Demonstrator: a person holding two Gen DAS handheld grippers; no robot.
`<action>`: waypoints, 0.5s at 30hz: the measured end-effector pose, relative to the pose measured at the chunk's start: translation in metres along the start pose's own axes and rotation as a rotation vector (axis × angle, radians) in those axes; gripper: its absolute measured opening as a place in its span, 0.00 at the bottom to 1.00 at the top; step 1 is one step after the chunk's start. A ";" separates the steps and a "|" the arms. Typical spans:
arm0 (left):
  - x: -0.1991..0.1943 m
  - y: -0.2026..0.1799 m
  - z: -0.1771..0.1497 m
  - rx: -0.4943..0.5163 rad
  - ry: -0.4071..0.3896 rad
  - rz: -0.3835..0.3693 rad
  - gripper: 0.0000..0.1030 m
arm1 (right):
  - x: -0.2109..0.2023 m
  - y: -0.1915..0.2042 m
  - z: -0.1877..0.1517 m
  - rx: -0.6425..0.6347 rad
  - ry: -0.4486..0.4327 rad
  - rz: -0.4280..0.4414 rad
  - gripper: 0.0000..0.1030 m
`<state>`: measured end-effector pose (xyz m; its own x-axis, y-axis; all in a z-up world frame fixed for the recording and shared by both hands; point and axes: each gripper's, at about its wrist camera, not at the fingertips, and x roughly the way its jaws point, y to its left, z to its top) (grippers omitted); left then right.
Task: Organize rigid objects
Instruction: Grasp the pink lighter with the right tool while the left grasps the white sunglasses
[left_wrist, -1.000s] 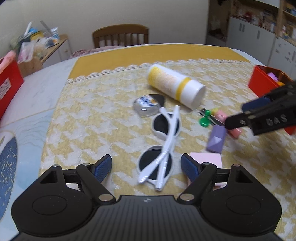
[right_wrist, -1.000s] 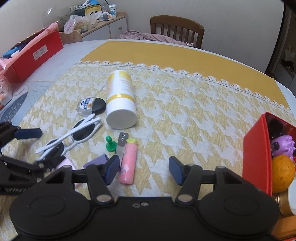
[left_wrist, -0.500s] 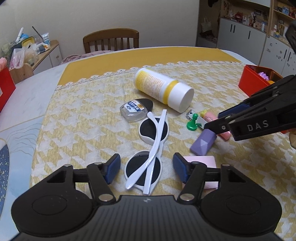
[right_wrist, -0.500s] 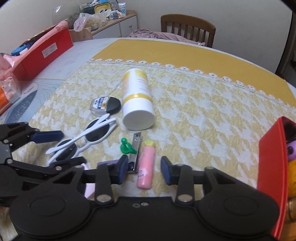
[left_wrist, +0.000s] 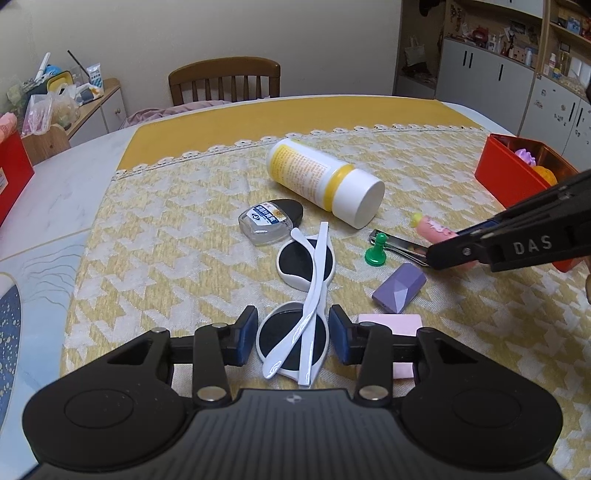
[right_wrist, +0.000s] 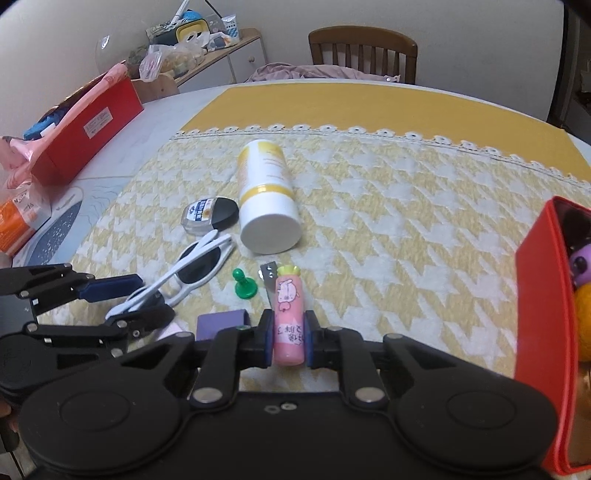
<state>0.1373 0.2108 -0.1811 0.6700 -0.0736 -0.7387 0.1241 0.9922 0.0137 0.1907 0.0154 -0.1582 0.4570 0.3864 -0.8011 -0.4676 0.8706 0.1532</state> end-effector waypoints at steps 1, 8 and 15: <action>-0.001 0.000 0.000 -0.006 0.001 -0.001 0.39 | -0.002 -0.001 -0.001 0.004 -0.001 0.000 0.14; -0.011 0.003 0.004 -0.041 0.008 0.017 0.39 | -0.021 -0.008 -0.011 0.028 -0.016 -0.014 0.14; -0.025 0.004 0.008 -0.066 -0.003 0.029 0.39 | -0.049 -0.012 -0.021 0.028 -0.050 -0.021 0.14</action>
<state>0.1270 0.2158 -0.1566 0.6746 -0.0453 -0.7368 0.0561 0.9984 -0.0101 0.1585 -0.0207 -0.1328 0.5042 0.3823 -0.7743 -0.4363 0.8866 0.1537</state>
